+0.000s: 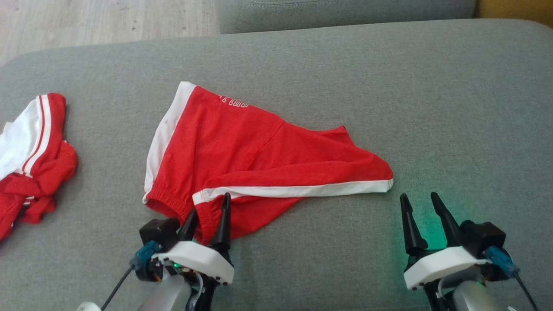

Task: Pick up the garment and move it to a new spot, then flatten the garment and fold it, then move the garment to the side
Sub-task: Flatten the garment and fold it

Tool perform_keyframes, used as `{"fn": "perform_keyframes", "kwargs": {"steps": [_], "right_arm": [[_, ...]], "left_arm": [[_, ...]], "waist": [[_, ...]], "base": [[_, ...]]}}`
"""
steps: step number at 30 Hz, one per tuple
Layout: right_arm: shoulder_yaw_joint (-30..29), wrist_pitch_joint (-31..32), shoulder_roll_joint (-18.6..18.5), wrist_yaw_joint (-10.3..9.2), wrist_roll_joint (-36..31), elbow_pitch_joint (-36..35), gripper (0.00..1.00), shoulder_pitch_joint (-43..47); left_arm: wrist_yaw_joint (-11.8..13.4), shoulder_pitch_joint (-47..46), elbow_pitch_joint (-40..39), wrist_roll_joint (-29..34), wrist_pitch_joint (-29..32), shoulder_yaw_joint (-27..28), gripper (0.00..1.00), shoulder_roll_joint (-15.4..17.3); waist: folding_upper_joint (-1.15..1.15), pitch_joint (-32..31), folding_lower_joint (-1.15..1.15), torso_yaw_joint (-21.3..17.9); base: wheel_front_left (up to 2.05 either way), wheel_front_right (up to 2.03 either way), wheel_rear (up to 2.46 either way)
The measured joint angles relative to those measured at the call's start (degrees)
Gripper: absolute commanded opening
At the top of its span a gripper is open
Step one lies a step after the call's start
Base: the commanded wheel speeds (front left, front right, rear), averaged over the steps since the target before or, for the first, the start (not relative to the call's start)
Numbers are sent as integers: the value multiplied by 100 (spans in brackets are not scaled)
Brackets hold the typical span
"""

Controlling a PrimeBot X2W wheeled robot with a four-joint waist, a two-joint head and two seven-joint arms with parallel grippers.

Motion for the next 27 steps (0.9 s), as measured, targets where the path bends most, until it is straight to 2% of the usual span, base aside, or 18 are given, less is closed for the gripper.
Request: {"fn": "perform_keyframes", "kwargs": {"steps": [8, 10, 11, 12, 14, 15, 20, 27], "right_arm": [[19, 0, 0, 0, 0, 24, 100, 0], [19, 0, 0, 0, 0, 33, 100, 0], [19, 0, 0, 0, 0, 34, 100, 0], [20, 0, 0, 0, 0, 35, 100, 0], [21, 0, 0, 0, 0, 35, 100, 0], [23, 0, 0, 0, 0, 36, 100, 0], [51, 0, -1, 0, 218, 119, 100, -2], [393, 0, -2, 0, 1191, 579, 100, -451]], "left_arm": [[-46, -8, -241, -104, 0, 2, 100, -1], [-47, -9, -323, -104, 0, 64, 90, -1], [-48, -9, -341, -103, 0, 79, 76, -1], [-49, -9, -343, -96, 0, 90, 43, -1], [-51, -9, -342, -70, 0, 104, 5, -1], [-51, -9, -344, -35, 0, 125, 0, -1], [-51, -6, -573, 125, 0, 350, 0, -1], [-51, 20, -728, 214, 0, 331, 0, -1]], "waist": [[0, 53, 0, -39], [0, 64, 0, -47], [0, 67, 0, -50], [0, 72, 0, -53], [0, 79, 0, -56], [0, 84, 0, -58], [0, 91, 0, -24], [0, 102, 0, 175]], "base": [[0, 0, 0], [0, 0, 0], [0, 0, 0], [0, 0, 0], [0, 0, 0], [0, 0, 0], [0, 0, 0], [0, 0, 0]]}}
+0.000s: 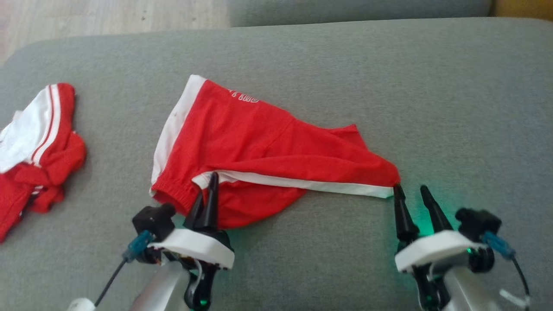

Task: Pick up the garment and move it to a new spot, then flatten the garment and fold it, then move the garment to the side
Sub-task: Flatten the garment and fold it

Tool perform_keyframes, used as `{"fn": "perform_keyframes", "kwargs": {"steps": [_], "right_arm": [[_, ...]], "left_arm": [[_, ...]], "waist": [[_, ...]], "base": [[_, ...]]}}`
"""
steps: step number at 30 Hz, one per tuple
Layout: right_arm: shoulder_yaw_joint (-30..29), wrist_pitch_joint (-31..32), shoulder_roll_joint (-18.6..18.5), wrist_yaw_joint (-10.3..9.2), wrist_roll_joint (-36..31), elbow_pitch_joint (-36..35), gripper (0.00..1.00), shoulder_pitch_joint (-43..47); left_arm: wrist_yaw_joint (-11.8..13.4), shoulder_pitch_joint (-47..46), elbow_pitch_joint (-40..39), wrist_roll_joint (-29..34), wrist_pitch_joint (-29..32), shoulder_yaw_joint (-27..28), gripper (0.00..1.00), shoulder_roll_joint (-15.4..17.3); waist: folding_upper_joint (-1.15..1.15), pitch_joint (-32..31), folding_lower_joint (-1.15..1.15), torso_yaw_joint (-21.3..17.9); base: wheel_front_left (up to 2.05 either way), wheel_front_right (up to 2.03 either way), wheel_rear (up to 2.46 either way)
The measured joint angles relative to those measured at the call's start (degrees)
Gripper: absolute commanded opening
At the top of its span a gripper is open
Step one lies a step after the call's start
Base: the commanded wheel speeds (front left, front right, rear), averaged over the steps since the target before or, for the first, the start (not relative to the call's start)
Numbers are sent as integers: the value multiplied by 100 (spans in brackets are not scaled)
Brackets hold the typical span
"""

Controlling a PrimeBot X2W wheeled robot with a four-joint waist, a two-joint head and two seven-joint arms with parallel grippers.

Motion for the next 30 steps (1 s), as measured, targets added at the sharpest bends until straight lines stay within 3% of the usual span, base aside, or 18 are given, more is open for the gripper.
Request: {"fn": "perform_keyframes", "kwargs": {"steps": [4, 12, 13, 14, 21, 27, 30], "right_arm": [[221, 0, -3, 0, 133, 597, 100, -454], [254, -131, -32, 0, -598, 1801, 100, -1115], [316, -131, -37, 0, -619, 1876, 27, -1170], [378, -130, -62, 0, -579, 1924, 0, -1199], [591, -85, -126, 0, -107, 1722, 0, -1176], [302, -27, -82, 0, 475, 172, 0, -967], [369, -27, -253, 0, 967, -458, 0, -1138]], "left_arm": [[-1, 43, -1, -2, 0, -133, 0, -1], [-1, 109, -29, -54, 0, -265, 0, 0], [-1, 109, -36, -54, 0, -265, 0, 0], [-1, 109, -49, -55, 0, -263, 0, 0], [-2, 92, -297, 86, 0, -8, 0, 0], [-2, -282, -768, 397, 0, 199, 0, 98], [-29, -883, -1110, 393, 0, 101, 0, 391]], "waist": [[0, 56, 0, 154], [0, 182, 0, 347], [0, 186, 0, 355], [0, 190, 0, 358], [0, 104, 1, 309], [0, -232, 0, 207], [0, -456, 0, 146]], "base": [[0, 0, 0], [0, 0, 0], [0, 0, 0], [0, 0, 0], [0, 0, 0], [0, 0, 0], [0, 0, 0]]}}
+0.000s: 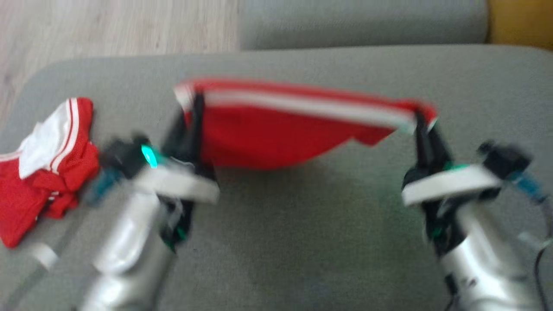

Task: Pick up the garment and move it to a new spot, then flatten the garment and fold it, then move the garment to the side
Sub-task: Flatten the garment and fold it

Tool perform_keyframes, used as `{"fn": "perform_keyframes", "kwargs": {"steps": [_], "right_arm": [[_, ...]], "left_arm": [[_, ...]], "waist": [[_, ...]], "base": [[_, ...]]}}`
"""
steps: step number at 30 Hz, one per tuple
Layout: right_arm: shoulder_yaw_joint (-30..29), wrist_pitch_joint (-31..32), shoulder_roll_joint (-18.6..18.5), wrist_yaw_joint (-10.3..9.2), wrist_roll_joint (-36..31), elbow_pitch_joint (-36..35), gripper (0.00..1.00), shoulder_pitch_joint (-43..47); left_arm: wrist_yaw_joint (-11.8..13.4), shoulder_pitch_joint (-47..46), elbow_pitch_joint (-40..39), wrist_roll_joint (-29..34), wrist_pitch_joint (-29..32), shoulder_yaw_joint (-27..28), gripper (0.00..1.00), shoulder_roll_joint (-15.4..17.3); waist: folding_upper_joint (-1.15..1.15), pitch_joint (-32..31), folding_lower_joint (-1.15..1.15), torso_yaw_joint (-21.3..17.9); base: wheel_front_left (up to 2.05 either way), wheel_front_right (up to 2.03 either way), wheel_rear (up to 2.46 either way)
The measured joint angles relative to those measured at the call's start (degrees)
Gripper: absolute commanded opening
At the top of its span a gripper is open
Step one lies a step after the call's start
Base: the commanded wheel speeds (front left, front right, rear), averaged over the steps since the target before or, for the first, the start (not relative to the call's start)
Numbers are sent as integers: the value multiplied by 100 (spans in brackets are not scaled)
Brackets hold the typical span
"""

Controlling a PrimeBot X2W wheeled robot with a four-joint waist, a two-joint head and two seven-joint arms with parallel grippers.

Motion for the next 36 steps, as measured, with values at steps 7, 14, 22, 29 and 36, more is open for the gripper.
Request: {"fn": "perform_keyframes", "kwargs": {"steps": [7, 14, 22, 29, 36], "right_arm": [[-115, 571, -565, 0, 932, -1575, 0, -965], [-619, 1607, -617, 0, 1012, -2455, 0, -1725], [-866, 2337, -244, 0, 520, -2351, 0, -2417], [-944, 1533, -56, 0, -107, -1076, 0, -4123], [-847, 693, -34, 0, -22, -129, 0, -4941]], "left_arm": [[-16, -1335, -746, -339, 215, -252, 0, 678], [42, -2210, -1053, -614, 889, -149, 0, 789], [211, -2593, -915, -812, 1289, -119, 0, 711], [209, -3657, 170, -517, 459, -3, 0, 505], [30, -4480, 803, -336, -33, 33, 0, 302]], "waist": [[0, -468, -1, -197], [0, -457, -1, -354], [0, 168, 0, -429], [0, 1261, 2, -570], [0, 1988, 2, -742]], "base": [[0, 0, 0], [0, 0, 0], [0, 0, 0], [0, 0, 0], [0, 0, 0]]}}
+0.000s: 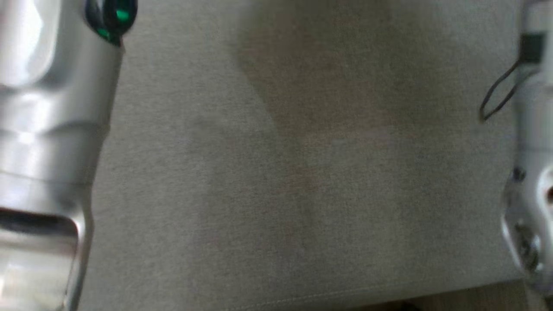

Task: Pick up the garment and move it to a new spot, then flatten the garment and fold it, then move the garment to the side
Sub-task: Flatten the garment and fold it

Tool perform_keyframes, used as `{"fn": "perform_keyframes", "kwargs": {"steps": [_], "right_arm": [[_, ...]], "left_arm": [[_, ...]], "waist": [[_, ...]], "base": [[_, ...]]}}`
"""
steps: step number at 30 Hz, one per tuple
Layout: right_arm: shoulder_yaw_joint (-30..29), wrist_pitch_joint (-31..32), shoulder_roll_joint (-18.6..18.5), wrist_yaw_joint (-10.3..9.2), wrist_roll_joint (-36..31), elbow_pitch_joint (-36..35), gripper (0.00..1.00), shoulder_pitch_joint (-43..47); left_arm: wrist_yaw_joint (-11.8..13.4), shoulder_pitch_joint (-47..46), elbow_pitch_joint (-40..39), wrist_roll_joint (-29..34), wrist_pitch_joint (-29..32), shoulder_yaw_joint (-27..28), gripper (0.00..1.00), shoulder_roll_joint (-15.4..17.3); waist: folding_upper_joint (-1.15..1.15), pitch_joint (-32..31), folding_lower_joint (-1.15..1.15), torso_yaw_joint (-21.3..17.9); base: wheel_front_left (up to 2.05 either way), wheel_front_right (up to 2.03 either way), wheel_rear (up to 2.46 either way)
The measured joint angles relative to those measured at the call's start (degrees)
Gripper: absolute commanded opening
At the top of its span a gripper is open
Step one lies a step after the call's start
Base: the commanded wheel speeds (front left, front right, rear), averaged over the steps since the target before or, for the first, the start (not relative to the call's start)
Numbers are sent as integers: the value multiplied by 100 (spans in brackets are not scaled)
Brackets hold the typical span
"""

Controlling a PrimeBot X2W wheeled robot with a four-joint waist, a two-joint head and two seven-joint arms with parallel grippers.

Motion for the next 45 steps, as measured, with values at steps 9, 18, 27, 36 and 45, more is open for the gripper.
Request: {"fn": "perform_keyframes", "kwargs": {"steps": [9, 18, 27, 36, 45], "right_arm": [[444, -27, 102, 0, 1054, 411, 0, 2380], [912, 74, 115, 0, 1811, 110, 0, 4640], [877, 190, 44, 0, 2214, -364, 0, 5921], [522, 815, -240, 0, 2265, -1246, 0, 7070], [-73, 1330, 59, 0, 2158, -1675, 0, 6450]], "left_arm": [[-45, 2570, -263, -560, 1, -288, 0, -102], [-45, 4629, -759, -528, 7, -155, 0, -321], [-45, 5922, -1163, -606, 8, -24, 0, -516], [-45, 6987, -1561, -854, 10, -175, 0, -582], [-45, 6394, -1794, -1070, 15, -383, 0, -617]], "waist": [[0, 270, -2, -403], [0, -232, -3, -504], [0, -1076, -4, -426], [1, -1831, -4, -324], [0, -1619, -2, -31]], "base": [[0, 0, 0], [0, 0, 0], [0, 0, 0], [0, 0, 0], [0, 0, 0]]}}
